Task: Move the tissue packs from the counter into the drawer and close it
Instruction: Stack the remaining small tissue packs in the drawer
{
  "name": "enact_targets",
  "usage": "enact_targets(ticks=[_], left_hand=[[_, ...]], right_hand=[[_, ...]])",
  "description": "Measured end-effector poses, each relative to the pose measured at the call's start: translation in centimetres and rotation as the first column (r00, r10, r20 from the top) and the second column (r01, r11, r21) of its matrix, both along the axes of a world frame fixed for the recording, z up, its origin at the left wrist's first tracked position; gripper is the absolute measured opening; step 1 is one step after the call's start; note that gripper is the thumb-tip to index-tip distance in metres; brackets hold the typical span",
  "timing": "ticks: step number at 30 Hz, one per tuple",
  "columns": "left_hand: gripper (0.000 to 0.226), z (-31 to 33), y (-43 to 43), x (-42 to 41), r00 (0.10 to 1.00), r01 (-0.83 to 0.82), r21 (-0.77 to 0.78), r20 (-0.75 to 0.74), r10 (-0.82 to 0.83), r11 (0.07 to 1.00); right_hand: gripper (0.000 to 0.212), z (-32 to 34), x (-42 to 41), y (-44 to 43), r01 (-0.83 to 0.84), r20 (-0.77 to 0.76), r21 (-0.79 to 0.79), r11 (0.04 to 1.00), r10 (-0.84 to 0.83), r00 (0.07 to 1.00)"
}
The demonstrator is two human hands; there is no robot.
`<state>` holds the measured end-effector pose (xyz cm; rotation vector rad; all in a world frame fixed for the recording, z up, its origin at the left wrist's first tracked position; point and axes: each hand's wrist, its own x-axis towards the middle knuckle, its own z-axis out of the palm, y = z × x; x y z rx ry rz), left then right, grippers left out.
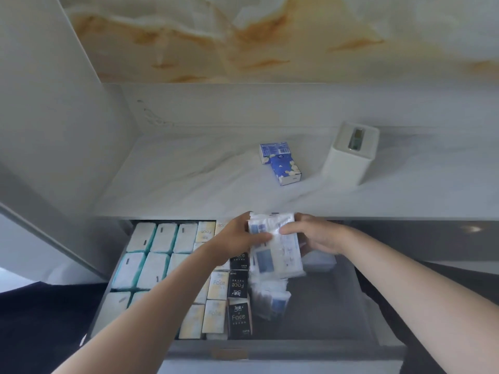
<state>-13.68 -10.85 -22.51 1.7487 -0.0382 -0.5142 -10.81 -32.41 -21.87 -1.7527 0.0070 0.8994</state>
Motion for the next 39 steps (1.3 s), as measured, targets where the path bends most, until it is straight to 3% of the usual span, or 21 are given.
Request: enact_targets(ticks=[3,6,7,9,11,17,21,24,27,31,33,36,39], left_hand=[[0.022,-0.7,-1.1,-1.9,0.992,0.122,-0.01,-0.035,-0.122,0.993],[0.028,-2.3,-2.0,-3.3,0.977,0.214,0.182,-0.044,-0.21,0.96],[0.03,-2.9,-2.1,-3.6,0.962,0.272,0.281,-0.06,-0.266,0.92],[0.03,-3.5,-2.4,-4.4,0.911,0.395,0.479,-0.092,-0.402,0.784],[0.036,-4.1,-2.5,-5.0,0.855,0.453,0.622,-0.1,-0.509,0.639],[0.037,-5.9,-2.5,-5.6,0.707,0.422,0.87,-0.14,-0.693,0.256],[0.037,-7.3,-2.6,-5.6,0.628,0.303,0.943,-0.09,-0.773,0.136],[0.04,-8.3,-3.4,-5.6,0.543,0.21,0.976,-0.072,-0.837,0.053],[0.044,-8.9,-3.4,-5.5,0.521,0.179,0.979,-0.009,-0.853,0.099],[0.072,-9.3,-2.4,-5.4,0.584,0.161,0.933,0.174,-0.793,0.323],[0.088,-9.7,-2.0,-5.4,0.608,0.183,0.923,0.165,-0.777,0.339],[0.088,-10.4,-1.8,-5.4,0.592,0.18,0.936,0.143,-0.793,0.304],[0.082,-10.9,-2.0,-5.4,0.607,0.162,0.927,0.178,-0.775,0.34]], right_hand=[[0.045,0.2,-1.8,-1.4,-0.102,-0.044,-0.127,0.987,0.097,0.994],[0.015,0.2,-3.5,-1.0,-0.295,-0.025,-0.328,0.898,0.304,0.952],[0.006,0.1,-4.0,-0.6,-0.377,-0.026,-0.411,0.83,0.403,0.915],[0.009,-0.4,-4.9,0.3,-0.496,-0.026,-0.556,0.667,0.582,0.813],[0.009,-1.5,-6.0,1.3,-0.516,-0.005,-0.636,0.574,0.666,0.746],[0.019,-5.8,-8.7,3.0,-0.438,0.074,-0.681,0.588,0.65,0.757],[0.038,-6.5,-9.0,3.3,-0.443,-0.062,-0.783,0.436,0.654,0.754],[0.05,-8.1,-8.9,2.4,-0.469,-0.159,-0.757,0.456,0.567,0.808],[0.048,-9.4,-9.2,2.2,-0.406,-0.133,-0.728,0.553,0.467,0.874],[0.056,-10.6,-8.8,2.1,-0.42,-0.166,-0.675,0.607,0.429,0.888],[0.058,-10.3,-8.3,1.7,-0.465,-0.294,-0.601,0.65,0.361,0.885],[0.031,-9.3,-7.5,0.8,-0.528,-0.444,-0.521,0.671,0.315,0.839],[0.02,-9.6,-7.5,0.8,-0.402,-0.473,-0.381,0.833,0.198,0.858]])
